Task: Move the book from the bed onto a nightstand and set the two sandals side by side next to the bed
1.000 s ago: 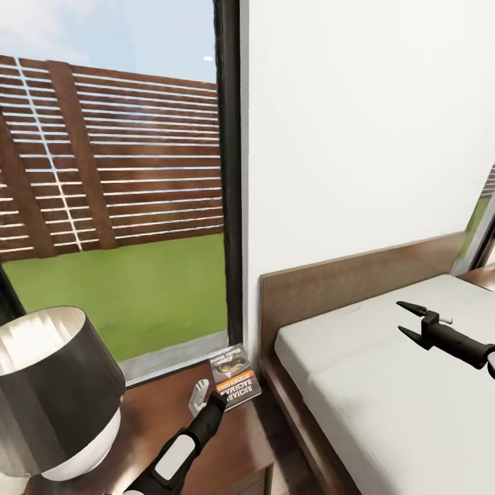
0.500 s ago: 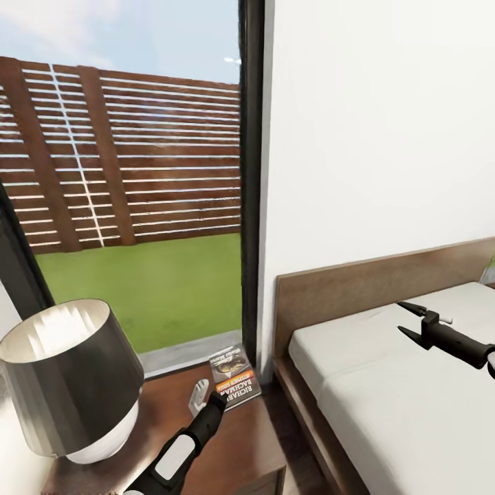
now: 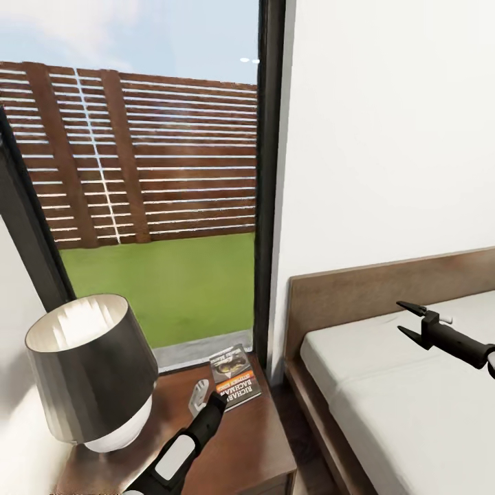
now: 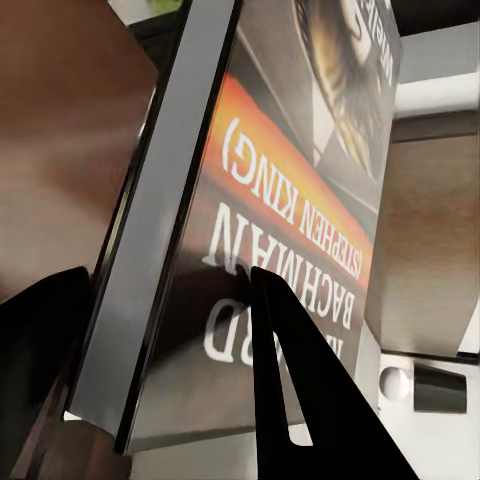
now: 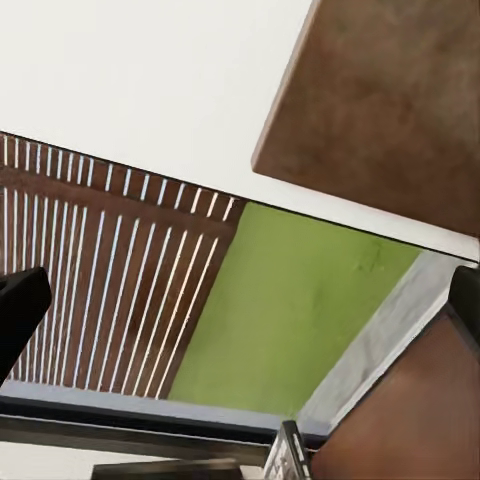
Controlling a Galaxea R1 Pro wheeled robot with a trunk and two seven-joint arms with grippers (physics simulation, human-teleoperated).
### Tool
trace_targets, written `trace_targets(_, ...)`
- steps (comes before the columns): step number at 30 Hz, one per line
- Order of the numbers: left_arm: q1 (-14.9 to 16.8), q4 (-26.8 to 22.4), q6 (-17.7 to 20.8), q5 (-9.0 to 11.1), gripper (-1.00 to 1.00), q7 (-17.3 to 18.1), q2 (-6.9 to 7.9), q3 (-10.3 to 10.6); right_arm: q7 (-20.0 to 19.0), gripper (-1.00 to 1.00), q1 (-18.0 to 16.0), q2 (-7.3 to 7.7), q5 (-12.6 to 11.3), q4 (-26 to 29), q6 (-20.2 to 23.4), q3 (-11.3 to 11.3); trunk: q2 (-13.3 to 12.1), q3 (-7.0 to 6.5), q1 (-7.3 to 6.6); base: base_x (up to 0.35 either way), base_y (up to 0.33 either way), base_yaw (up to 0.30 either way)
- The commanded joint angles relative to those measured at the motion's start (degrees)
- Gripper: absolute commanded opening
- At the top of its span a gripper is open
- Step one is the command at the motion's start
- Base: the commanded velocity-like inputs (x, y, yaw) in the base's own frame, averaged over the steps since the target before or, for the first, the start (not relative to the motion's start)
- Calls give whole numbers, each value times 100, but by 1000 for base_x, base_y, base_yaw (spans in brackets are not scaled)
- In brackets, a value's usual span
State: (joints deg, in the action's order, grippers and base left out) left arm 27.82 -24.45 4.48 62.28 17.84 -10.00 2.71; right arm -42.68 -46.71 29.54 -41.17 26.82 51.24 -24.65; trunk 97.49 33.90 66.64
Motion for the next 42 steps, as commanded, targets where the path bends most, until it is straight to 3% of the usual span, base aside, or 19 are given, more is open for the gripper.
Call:
trace_targets(1,4,2,29,55,-100,14,0,4,-21,100,-5,-1,21,-4,26,-23,3,6,0,0,0,127)
trace_targets(23,4,2,59,23,-100,-20,0,18,-21,100,-5,-1,21,-7,26,-18,3,6,0,0,0,107)
trace_targets(42,4,2,70,13,-100,-30,0,28,-20,100,-5,-1,26,-3,11,1,3,6,0,0,0,13)
